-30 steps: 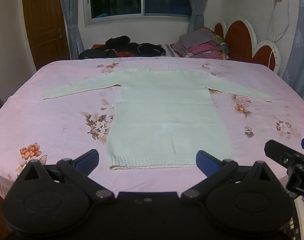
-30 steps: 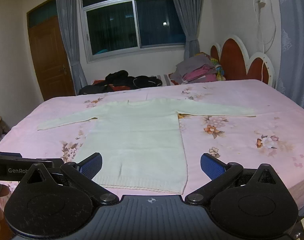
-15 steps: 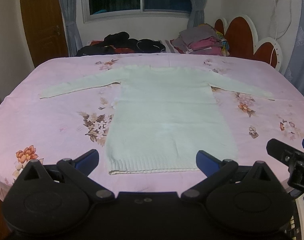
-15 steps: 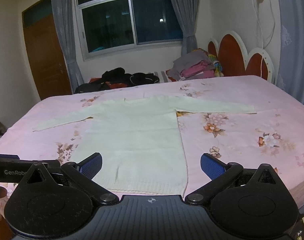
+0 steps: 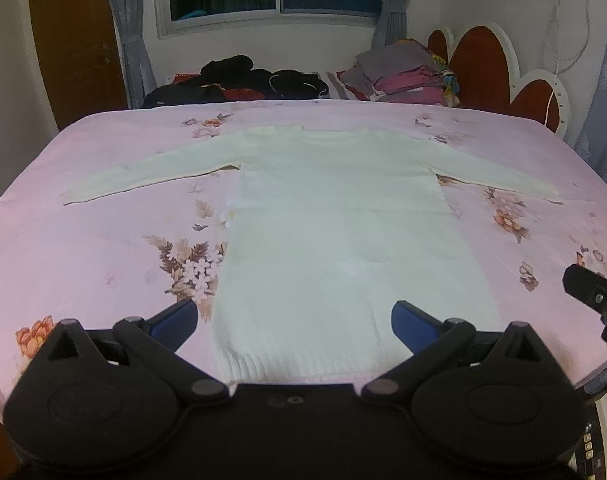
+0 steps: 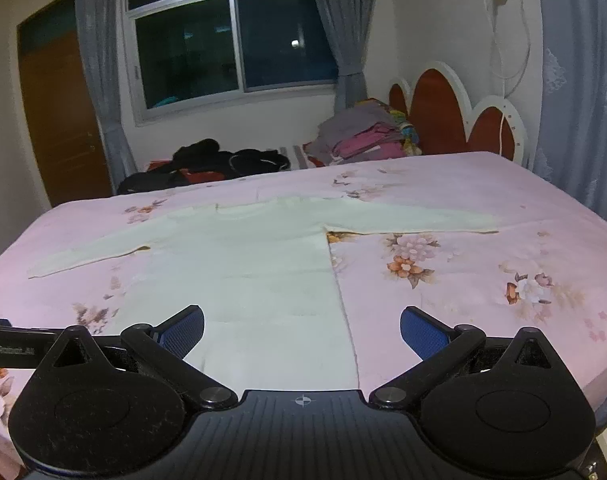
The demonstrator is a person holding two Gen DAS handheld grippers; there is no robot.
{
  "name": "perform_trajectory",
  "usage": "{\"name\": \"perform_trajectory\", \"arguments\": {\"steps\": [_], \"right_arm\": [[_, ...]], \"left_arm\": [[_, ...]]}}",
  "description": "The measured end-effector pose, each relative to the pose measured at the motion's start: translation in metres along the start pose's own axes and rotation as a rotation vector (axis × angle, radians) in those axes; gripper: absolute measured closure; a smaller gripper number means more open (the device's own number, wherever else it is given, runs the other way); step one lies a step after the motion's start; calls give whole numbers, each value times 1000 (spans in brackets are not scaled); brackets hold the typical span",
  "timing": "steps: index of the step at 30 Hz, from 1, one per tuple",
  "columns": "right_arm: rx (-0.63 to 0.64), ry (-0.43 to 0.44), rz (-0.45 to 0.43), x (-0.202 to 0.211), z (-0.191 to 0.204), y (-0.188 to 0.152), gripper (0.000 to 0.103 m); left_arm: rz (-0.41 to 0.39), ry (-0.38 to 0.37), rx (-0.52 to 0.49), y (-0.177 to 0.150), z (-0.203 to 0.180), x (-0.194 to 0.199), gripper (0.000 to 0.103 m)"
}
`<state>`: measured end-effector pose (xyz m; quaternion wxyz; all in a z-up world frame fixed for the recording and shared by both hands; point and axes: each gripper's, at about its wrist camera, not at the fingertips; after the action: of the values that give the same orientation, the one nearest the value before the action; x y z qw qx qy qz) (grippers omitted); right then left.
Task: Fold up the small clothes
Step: 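Lower the right tool onto the sweater sleeve cuff and close it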
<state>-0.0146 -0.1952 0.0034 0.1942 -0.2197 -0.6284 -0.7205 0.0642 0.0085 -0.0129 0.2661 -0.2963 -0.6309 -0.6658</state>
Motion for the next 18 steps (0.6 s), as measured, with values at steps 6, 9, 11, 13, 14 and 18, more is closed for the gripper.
{"name": "perform_trajectory", "arguments": {"steps": [6, 9, 11, 13, 14, 18], "right_arm": [[-1, -51, -19, -27, 10, 15, 0], [0, -80, -34, -40, 15, 24, 0], [-2, -95, -46, -49, 15, 29, 0], [-3, -115, -46, -58, 13, 35, 0], [-3, -126, -42, -63, 12, 37, 0], [-12, -166, -21, -84, 1, 45, 0]], "left_arm": [[13, -28, -9, 22, 22, -32, 0], [21, -39, -11, 36, 34, -48, 0], [19, -38, -13, 45, 42, -60, 0], [17, -37, -12, 53, 49, -71, 0], [17, -35, -11, 56, 53, -77, 0], [27, -22, -6, 66, 61, -98, 0]]}}
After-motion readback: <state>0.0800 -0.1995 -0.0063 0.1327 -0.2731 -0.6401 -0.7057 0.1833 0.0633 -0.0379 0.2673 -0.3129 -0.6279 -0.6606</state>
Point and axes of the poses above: each gripper's, at about its wrist camera, not at the fingertips, and x roughly against the way its jaws point, z to its left, y to its top, and after that the axes turned 1 degree about -x, right-handed
